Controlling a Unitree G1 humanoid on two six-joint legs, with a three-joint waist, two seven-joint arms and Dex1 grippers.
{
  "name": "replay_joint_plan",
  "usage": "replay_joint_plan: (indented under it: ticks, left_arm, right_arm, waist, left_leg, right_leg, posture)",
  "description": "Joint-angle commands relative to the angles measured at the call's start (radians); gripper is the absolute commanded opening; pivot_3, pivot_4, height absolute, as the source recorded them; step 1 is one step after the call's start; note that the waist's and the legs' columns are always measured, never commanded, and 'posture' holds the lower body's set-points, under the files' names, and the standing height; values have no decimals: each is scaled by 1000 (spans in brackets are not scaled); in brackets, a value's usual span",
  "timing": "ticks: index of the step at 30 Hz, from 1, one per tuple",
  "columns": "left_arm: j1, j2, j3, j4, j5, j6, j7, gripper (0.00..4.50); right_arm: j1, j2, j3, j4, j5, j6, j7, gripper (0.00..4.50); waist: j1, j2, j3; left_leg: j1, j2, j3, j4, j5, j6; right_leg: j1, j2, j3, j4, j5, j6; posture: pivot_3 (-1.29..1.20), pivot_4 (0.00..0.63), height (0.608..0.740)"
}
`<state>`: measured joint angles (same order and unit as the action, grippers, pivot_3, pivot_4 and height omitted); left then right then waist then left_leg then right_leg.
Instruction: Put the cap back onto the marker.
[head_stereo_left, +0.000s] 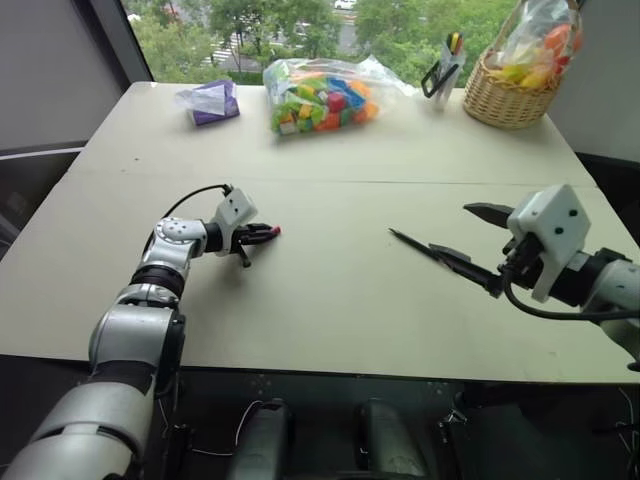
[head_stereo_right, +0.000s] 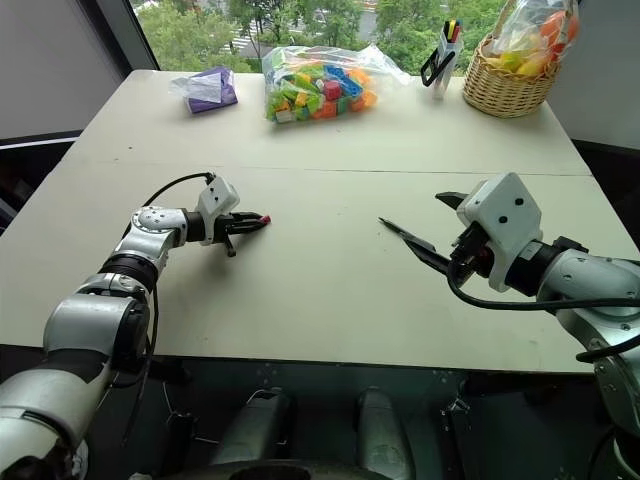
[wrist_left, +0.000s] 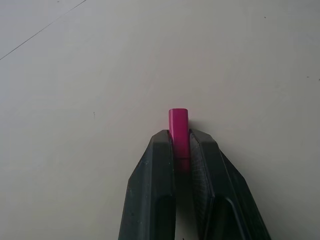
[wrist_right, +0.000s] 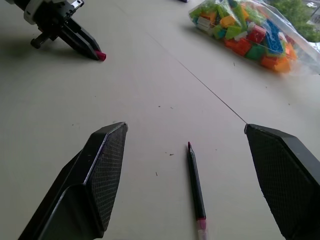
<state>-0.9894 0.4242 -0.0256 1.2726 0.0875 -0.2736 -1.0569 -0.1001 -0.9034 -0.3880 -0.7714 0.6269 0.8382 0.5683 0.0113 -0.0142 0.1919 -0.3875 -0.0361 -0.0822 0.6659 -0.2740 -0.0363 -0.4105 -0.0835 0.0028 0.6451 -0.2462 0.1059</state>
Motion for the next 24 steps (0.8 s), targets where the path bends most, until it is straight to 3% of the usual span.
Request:
replay_joint_plan:
  ticks: [1,7,12,18,24]
  left_arm:
    - [7,20,1,-21,-7,-8,-48,62]
    - [11,56,34,-177,-95,40,-211,62]
    - [140,116,27,-493,-171,180,-300,62]
    - [346,197,41,-950,-273,426,-289,62]
    - [444,244,61,-1187,-351,588,-221,62]
  right_arm:
    - [23,19,-5,2,-5,-23,0,3888]
    - [66,63,84,160,-102,-156,44,3888]
    - [1,105,173,363,-189,-299,88,3888]
    - [-155,151,269,642,-254,-442,188,3888]
    - [-292,196,336,874,-313,-556,271,3888]
  waist:
    - [0,0,0]
    - [-5,-1,1]
    - [-26,-1,1]
    - [-31,0,2]
    - [-25,0,2]
  left_leg:
    - [0,0,0,0,0,0]
    - [-2,0,0,0,0,0]
    - [-2,0,0,-1,0,0]
    - [-1,1,-1,-2,0,0]
    - [-1,1,-1,-2,0,0]
  right_leg:
    - [0,0,0,0,0,0]
    - [-2,0,0,-1,0,0]
    - [-2,0,0,-1,0,0]
    - [-4,1,3,1,0,0]
    - [-4,0,4,0,0,0]
  posture:
    - [0,150,740]
    - [0,150,740]
    - [0,150,740]
    - [0,150,740]
    - [0,150,740]
